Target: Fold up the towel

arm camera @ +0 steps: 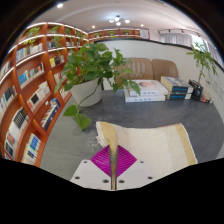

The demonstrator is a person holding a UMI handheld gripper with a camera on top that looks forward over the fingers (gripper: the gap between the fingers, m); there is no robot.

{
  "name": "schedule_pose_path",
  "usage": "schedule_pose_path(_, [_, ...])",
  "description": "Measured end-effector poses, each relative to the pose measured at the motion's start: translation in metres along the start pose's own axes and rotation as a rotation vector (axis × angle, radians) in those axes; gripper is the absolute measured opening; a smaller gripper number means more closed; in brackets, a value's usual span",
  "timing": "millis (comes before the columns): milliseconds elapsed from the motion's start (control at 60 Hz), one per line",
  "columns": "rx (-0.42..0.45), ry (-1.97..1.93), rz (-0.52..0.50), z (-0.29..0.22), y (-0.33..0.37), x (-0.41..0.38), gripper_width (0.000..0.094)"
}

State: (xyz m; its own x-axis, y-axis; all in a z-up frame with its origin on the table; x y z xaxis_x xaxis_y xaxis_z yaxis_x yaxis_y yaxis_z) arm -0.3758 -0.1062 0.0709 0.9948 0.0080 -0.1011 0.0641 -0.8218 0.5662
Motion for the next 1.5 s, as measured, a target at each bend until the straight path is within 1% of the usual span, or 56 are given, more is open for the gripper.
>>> schedule_pose_path(83, [0.050, -0.052, 0.000, -0.038, 0.022, 0.031, 0.0041])
schedule_pose_path(150, [0.075, -0.072, 0.030, -0.060, 0.035, 0.064, 0.0040])
schedule_pose_path(233, [0.084, -0.064, 0.093, -0.069, 0.042, 0.116, 0.0041])
schedule_pose_path(300, [0.062, -0.058, 0.157, -0.064, 0.041, 0.163, 0.0041])
schedule_pose_path(333, [0.048, -0.054, 0.181, -0.057, 0.039, 0.182, 0.0095])
schedule_pose_path(383, [0.029, -0.047, 0.216, -0.046, 0.035, 0.213, 0.0215])
schedule_pose_path(450, [0.018, 0.006, 0.259, -0.033, 0.029, 0.246, 0.0327])
schedule_pose_path(517, [-0.018, 0.035, 0.282, -0.021, 0.032, 0.273, 0.0518])
schedule_pose_path(550, [-0.010, 0.027, 0.265, -0.019, 0.036, 0.282, 0.0586])
schedule_pose_path(667, [0.043, -0.009, 0.147, -0.038, 0.070, 0.292, 0.0714])
schedule_pose_path(717, [0.063, -0.012, 0.111, -0.047, 0.091, 0.297, 0.0750])
schedule_pose_path(850, [0.099, -0.021, 0.029, -0.070, 0.151, 0.315, 0.0783])
schedule_pose_path(983, [0.125, -0.002, 0.002, -0.084, 0.204, 0.338, 0.0793])
schedule_pose_path(1250, [0.199, 0.020, -0.005, -0.100, 0.276, 0.365, 0.0794])
schedule_pose_path(1383, [0.231, 0.033, 0.001, -0.105, 0.295, 0.373, 0.0793])
schedule_pose_path(1500, [0.242, 0.038, 0.005, -0.105, 0.307, 0.380, 0.0793])
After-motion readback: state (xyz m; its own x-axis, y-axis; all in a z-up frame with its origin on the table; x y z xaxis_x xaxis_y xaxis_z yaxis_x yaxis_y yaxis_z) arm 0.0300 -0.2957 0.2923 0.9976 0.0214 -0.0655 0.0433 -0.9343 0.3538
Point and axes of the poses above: the point between the fingertips, and its own axes, seen from behind it with the camera up: x to the right, z down, y backward, against the way the camera looks, the point moved 5 cm from there along y, backward, against the way the camera looks, and after that the axes turned 7 degrees about x, right-handed, at the moved point
